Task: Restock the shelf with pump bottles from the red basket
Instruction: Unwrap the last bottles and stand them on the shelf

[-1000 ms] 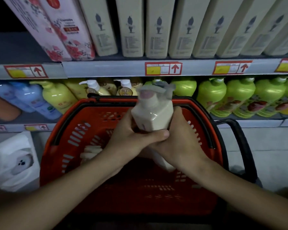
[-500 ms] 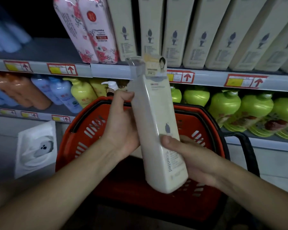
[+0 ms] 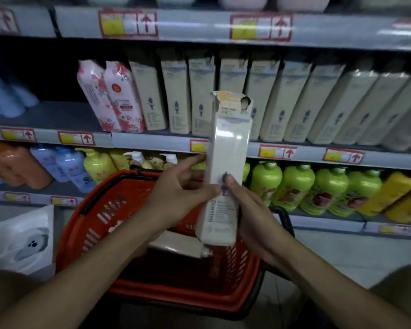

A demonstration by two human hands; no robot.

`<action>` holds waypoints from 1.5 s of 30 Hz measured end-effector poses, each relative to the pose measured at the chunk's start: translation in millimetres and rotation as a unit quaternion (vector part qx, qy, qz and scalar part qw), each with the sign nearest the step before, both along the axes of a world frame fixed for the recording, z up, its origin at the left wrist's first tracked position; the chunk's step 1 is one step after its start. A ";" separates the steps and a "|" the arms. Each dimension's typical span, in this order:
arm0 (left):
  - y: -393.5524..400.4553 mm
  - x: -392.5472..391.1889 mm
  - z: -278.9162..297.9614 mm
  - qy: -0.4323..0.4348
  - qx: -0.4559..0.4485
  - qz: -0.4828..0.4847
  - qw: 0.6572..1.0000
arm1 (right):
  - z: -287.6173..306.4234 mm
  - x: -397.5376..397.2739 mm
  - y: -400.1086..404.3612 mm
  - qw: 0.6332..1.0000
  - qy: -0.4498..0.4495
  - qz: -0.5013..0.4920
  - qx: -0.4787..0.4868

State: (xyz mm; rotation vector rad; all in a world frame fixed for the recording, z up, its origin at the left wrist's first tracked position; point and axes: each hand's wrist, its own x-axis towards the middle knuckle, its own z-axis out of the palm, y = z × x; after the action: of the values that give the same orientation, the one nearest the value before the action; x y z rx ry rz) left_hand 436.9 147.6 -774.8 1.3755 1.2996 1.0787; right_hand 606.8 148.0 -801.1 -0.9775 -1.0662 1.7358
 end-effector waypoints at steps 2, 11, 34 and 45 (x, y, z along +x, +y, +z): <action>-3.3 3.4 20.7 -0.027 0.021 -0.014 0.999 | 20.1 5.0 -5.7 0.999 0.003 -0.026 0.048; -1.8 77.5 172.7 -0.087 0.154 -0.098 0.979 | 186.6 89.0 -23.8 0.961 -0.095 -0.116 0.231; 184.4 258.9 253.0 -0.060 0.315 -0.030 0.947 | 288.3 240.9 145.1 0.816 -0.277 -0.243 0.446; 244.9 279.6 256.3 0.007 0.312 0.005 0.950 | 282.9 250.9 214.1 0.834 -0.232 -0.257 0.430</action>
State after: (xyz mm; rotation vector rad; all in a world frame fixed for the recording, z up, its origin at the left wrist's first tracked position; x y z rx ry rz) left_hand 716.5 392.5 -518.5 1.8336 1.0071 1.5718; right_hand 857.7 362.0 -518.2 -0.9576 -1.5120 0.4508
